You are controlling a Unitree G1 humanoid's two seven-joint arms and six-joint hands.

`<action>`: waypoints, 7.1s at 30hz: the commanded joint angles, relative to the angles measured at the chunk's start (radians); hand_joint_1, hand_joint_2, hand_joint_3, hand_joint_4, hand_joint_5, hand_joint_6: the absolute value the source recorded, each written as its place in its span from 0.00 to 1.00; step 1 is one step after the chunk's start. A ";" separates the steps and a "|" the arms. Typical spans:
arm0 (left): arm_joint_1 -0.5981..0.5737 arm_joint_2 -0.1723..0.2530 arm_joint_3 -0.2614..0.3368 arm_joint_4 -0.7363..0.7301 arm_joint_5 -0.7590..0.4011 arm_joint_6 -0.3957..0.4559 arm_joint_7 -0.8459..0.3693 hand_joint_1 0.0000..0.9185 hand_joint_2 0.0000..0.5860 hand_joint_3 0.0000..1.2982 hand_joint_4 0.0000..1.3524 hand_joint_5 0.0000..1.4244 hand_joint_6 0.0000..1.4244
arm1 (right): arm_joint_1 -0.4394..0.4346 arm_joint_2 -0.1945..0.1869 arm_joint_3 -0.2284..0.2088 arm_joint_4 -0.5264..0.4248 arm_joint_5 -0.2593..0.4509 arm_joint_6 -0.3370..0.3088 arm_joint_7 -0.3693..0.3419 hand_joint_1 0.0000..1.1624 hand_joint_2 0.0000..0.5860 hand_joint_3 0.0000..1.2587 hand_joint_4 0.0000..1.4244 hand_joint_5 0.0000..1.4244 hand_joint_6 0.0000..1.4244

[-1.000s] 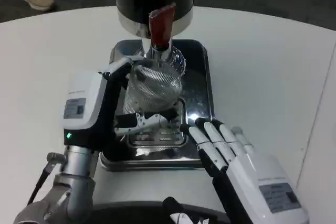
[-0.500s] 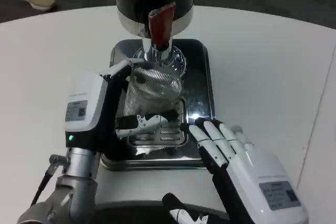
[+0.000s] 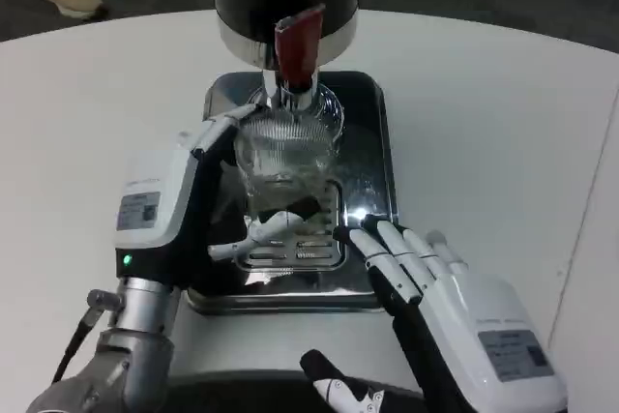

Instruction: Grasp the cup under the faucet to collect the drink, then remove the cup.

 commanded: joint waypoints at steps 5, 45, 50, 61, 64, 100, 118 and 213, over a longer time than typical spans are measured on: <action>0.016 0.006 -0.012 0.003 -0.015 0.001 0.000 0.33 0.08 0.19 0.19 0.38 0.29 | 0.009 0.005 -0.002 0.013 0.013 0.012 0.009 0.39 0.52 0.12 0.05 0.07 0.08; 0.308 0.284 0.462 -0.961 -1.389 0.186 -1.593 0.00 0.29 0.00 0.00 0.00 0.00 | 0.014 0.022 0.033 0.023 0.017 0.013 -0.008 0.39 0.52 0.12 0.05 0.08 0.09; 0.264 0.259 0.528 -1.056 -1.497 0.388 -1.689 0.00 0.29 0.00 0.00 0.01 0.00 | 0.014 0.028 0.041 0.020 0.008 0.013 -0.012 0.39 0.52 0.12 0.05 0.08 0.09; 0.136 0.156 0.519 -0.978 -1.465 0.570 -1.825 0.00 0.21 0.00 0.00 0.01 0.00 | 0.041 0.038 0.044 -0.003 0.000 0.012 -0.017 0.38 0.53 0.12 0.05 0.08 0.09; 0.135 0.127 0.515 -0.985 -1.448 0.590 -1.841 0.00 0.21 0.00 0.00 0.01 0.00 | 0.046 0.040 0.044 -0.009 -0.001 0.012 -0.017 0.38 0.53 0.12 0.05 0.09 0.09; 0.016 0.135 0.465 -0.907 -1.074 0.324 -1.953 0.00 0.16 0.00 0.00 0.06 0.03 | 0.048 0.053 0.022 0.003 0.023 0.018 -0.020 0.37 0.53 0.12 0.05 0.09 0.11; 0.039 0.216 0.388 -0.893 -0.882 0.002 -1.884 0.00 0.20 0.00 0.00 0.07 0.04 | 0.038 0.089 0.015 0.019 0.050 0.046 -0.010 0.37 0.53 0.10 0.05 0.09 0.14; 0.078 0.269 0.379 -0.926 -0.896 -0.013 -1.801 0.00 0.22 0.01 0.00 0.06 0.02 | -0.791 0.248 -0.102 0.908 0.607 0.129 -0.320 0.49 0.33 0.00 0.00 0.00 0.03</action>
